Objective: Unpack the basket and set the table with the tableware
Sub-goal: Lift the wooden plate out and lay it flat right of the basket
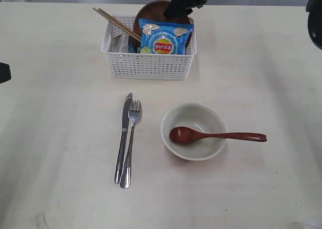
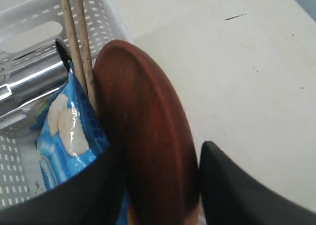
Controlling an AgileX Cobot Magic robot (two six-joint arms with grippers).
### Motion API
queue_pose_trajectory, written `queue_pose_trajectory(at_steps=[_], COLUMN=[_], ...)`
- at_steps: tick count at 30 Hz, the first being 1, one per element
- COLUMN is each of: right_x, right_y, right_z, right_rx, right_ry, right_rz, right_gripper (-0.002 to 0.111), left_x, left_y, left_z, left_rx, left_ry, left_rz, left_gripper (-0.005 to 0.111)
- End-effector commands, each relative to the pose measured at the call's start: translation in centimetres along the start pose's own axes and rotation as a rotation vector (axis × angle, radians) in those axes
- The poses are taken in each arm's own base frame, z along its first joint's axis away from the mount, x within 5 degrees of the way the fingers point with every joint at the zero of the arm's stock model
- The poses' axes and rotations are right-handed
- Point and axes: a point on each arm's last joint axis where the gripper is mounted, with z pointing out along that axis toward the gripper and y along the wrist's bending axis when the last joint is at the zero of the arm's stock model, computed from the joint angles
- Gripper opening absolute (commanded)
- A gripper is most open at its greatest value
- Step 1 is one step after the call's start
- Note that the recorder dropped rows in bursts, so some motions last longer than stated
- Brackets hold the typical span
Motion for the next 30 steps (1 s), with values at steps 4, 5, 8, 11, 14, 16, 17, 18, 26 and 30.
queue_pose_trajectory(at_steps=[4, 5, 8, 11, 14, 16, 17, 18, 26, 30], right_x=[0.2, 0.2, 0.3, 0.4, 0.0, -0.5, -0.8, -1.1, -3.1, -4.0], right_y=[0.2, 0.2, 0.4, 0.5, 0.7, 0.9, 1.0, 1.1, 2.2, 2.7], right_z=[-0.2, -0.2, -0.4, -0.5, -1.2, -2.0, -2.5, -3.0, -6.3, -8.1], right_rx=[-0.025, -0.031, -0.043, -0.052, -0.049, -0.039, -0.033, -0.026, 0.007, 0.032], right_ry=[0.030, 0.034, 0.051, 0.065, 0.068, 0.055, 0.048, 0.040, -0.003, -0.020], right_rz=[0.012, 0.012, 0.004, -0.003, -0.014, -0.024, -0.030, -0.036, -0.060, -0.080], right_gripper=[0.018, 0.014, -0.001, -0.001, -0.001, -0.001, -0.001, -0.001, -0.001, -0.001], left_x=[0.1, 0.1, 0.1, 0.1, 0.1, 0.1, 0.1, 0.1, 0.1, 0.1], left_y=[0.0, 0.0, 0.0, 0.0, 0.0, 0.0, 0.0, 0.0, 0.0, 0.0], left_z=[0.0, 0.0, 0.0, 0.0, 0.0, 0.0, 0.0, 0.0, 0.0, 0.0], left_rx=[-0.002, -0.002, -0.002, -0.002, -0.002, -0.002, -0.002, -0.002, -0.002, -0.002], left_ry=[-0.001, -0.001, -0.001, -0.001, -0.001, -0.001, -0.001, -0.001, -0.001, 0.001], left_rz=[0.011, 0.011, 0.011, 0.013, 0.013, 0.013, 0.013, 0.015, 0.017, 0.017], left_gripper=[0.034, 0.034, 0.034, 0.034, 0.034, 0.034, 0.034, 0.034, 0.034, 0.034])
